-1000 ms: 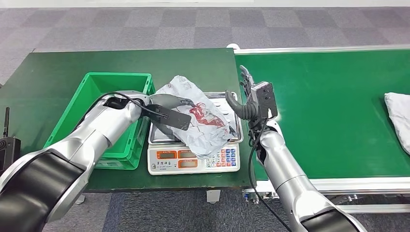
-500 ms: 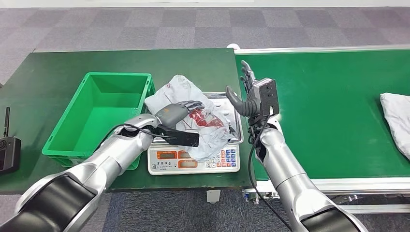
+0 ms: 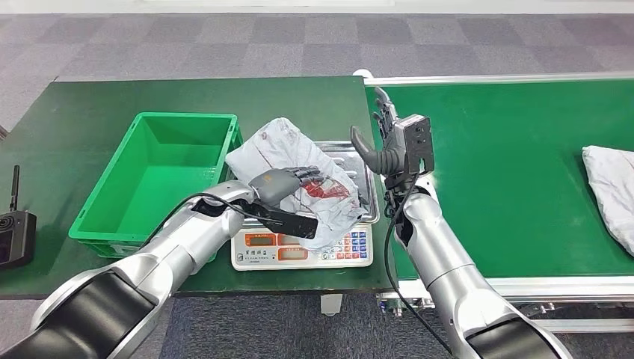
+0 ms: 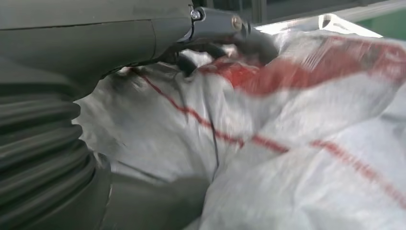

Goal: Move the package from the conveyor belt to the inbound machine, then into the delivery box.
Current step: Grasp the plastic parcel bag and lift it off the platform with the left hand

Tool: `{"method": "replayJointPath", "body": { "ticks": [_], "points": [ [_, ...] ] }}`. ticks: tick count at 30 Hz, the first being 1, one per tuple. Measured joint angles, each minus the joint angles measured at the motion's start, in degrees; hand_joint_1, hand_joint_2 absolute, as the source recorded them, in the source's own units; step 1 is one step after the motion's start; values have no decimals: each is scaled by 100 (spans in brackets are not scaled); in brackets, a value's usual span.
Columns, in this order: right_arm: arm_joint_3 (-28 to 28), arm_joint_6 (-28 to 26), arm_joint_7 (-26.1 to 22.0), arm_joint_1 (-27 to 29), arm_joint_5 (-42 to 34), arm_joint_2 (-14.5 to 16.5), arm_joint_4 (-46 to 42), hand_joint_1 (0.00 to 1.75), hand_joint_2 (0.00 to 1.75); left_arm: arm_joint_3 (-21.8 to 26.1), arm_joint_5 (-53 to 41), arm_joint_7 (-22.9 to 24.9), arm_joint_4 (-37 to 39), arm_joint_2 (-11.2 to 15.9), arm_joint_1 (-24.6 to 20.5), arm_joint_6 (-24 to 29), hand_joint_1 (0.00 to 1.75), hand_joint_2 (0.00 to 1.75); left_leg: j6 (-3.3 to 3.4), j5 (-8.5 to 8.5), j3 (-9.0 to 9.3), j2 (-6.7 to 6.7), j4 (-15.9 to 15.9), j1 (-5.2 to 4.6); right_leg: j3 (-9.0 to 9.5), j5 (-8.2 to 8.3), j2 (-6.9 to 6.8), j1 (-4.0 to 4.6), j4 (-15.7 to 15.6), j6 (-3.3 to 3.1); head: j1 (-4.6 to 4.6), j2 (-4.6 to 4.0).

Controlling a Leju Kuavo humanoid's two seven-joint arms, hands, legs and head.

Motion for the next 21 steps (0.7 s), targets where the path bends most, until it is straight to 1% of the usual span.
{"method": "replayJointPath", "body": {
  "ticks": [11,21],
  "points": [
    [14,-1,42,-99,-7,-1,7,0,175,-84,-53,69,-14,-150,-18,158,175,175,6,4,-1,-1,1,-4,0,2,-1,-2,0,2,1,0],
    [14,-13,28,-106,-50,-1,23,0,175,-115,-158,68,-63,-181,-91,202,175,175,4,4,-3,1,1,-4,-9,2,6,6,0,0,1,0]
  ]
}}
